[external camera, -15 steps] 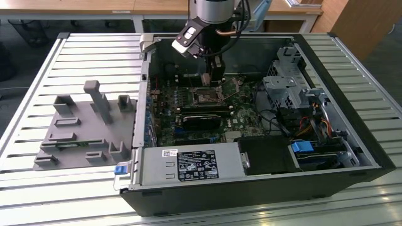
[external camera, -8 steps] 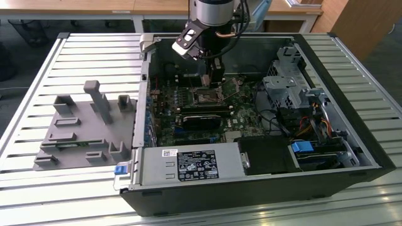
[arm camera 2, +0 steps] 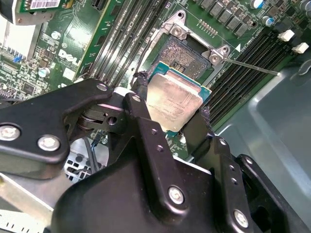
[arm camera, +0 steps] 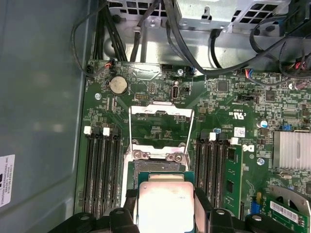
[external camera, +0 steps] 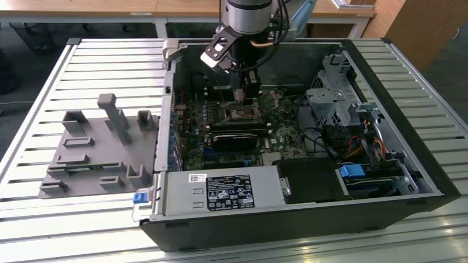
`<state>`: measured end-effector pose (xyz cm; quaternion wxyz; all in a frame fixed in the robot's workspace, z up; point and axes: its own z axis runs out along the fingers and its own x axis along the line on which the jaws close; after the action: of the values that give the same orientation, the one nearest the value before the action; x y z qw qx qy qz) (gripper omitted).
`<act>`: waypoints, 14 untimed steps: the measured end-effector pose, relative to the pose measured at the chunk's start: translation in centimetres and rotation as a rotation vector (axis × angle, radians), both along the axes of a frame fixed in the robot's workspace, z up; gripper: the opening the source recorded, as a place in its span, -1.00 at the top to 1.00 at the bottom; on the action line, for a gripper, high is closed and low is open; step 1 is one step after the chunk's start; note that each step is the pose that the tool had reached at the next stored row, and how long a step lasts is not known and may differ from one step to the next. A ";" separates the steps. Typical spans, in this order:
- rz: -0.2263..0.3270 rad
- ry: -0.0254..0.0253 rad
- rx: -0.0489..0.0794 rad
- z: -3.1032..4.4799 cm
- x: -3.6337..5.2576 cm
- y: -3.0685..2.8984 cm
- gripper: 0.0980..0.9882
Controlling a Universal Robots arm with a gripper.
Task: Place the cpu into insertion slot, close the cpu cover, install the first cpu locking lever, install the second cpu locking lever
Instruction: 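Place the cpu into insertion slot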
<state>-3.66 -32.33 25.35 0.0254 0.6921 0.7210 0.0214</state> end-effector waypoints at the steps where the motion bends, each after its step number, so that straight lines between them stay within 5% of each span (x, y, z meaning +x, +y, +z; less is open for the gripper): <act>1: 0.000 0.0000 0.000 -0.10 0.00 0.02 0.00; 14: -0.008 0.0000 0.000 -1.30 0.00 0.31 0.00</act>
<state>-3.66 -32.03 24.05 0.0255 0.6950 0.7183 0.0213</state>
